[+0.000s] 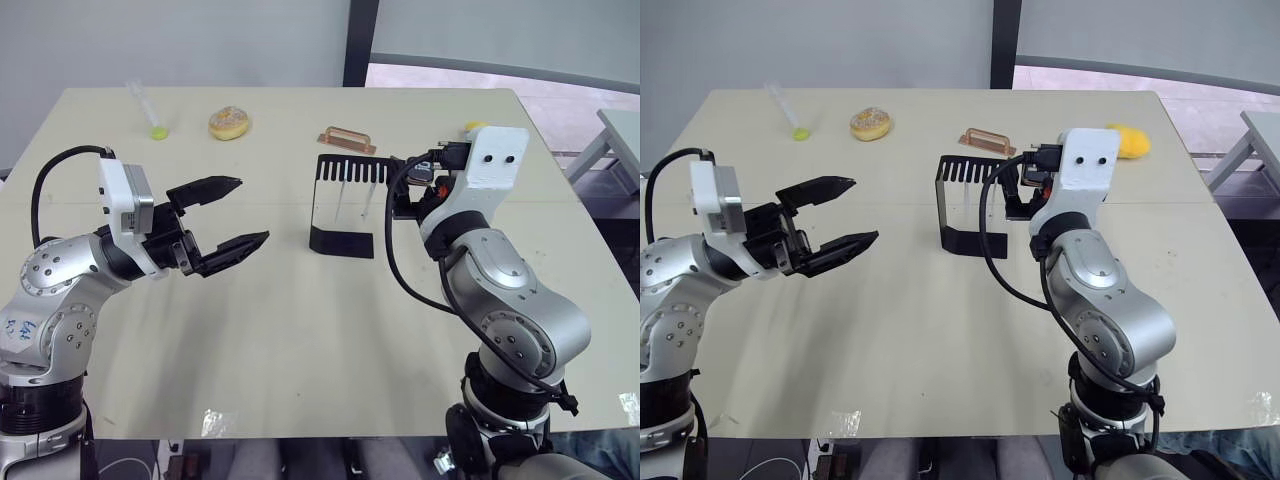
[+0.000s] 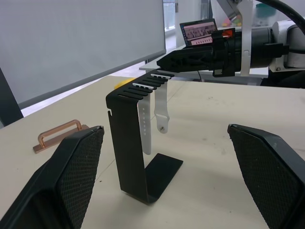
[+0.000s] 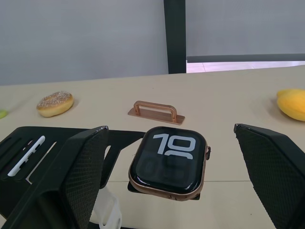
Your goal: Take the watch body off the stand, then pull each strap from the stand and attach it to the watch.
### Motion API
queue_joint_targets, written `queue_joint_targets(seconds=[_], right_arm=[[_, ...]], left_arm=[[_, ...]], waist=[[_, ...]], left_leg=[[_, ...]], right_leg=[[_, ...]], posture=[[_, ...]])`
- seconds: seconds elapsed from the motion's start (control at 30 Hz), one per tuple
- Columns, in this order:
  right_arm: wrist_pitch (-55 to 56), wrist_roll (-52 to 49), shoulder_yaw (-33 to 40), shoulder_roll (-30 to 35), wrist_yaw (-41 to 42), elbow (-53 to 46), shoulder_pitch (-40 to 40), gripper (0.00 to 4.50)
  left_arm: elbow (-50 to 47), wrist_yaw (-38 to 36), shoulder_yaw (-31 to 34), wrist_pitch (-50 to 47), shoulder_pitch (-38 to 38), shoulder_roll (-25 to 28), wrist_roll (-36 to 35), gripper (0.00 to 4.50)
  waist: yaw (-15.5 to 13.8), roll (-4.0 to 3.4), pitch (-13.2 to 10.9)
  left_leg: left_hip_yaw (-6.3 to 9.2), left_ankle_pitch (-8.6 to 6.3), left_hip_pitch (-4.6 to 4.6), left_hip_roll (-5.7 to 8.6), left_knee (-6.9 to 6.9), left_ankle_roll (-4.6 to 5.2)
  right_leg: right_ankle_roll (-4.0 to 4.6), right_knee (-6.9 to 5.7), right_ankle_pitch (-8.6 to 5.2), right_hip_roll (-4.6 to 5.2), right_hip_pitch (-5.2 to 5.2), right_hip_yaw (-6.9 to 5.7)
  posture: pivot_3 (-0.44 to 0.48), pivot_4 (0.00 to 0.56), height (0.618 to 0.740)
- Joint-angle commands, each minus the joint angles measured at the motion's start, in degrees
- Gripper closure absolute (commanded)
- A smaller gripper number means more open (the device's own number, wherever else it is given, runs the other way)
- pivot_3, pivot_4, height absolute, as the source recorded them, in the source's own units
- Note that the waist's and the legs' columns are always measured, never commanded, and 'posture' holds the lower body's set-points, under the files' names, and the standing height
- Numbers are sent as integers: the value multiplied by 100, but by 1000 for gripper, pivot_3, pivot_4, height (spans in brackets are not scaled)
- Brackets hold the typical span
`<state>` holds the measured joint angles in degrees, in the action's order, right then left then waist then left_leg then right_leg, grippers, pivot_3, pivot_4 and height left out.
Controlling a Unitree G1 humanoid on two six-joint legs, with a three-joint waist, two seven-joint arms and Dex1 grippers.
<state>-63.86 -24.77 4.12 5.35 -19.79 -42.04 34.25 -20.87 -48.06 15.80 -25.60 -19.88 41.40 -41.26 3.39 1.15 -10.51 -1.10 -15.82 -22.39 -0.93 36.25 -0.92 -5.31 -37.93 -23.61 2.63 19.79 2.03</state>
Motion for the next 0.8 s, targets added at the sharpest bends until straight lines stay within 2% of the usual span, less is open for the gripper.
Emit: queue_joint_targets(seconds=[0.03,0.47,0.67,0.8], right_arm=[[16,75,53,-69,131,-84,81,0],[-104,230,137,-217,278,-109,93,0],[-63,274,132,-236,353,-99,107,2858],[-29,312,120,-238,400,-119,140,2920]], left_arm=[[-203,65,181,30,-23,61,-68,38],[-276,158,211,26,51,69,-63,38],[-268,174,208,43,54,66,-49,0],[-260,182,209,59,54,69,-44,0]], waist=[[1,0,0],[2,0,0],[1,0,0],[1,0,0]], left_leg=[[0,0,0,0,0,0],[0,0,0,0,-8,0],[0,0,0,0,-10,0],[0,0,0,0,-10,0]], right_leg=[[0,0,0,0,0,0],[0,4,0,0,3,0],[0,5,0,0,3,0],[0,6,0,0,2,0]], posture=[[0,150,740],[0,150,740],[0,150,740],[0,150,740]])
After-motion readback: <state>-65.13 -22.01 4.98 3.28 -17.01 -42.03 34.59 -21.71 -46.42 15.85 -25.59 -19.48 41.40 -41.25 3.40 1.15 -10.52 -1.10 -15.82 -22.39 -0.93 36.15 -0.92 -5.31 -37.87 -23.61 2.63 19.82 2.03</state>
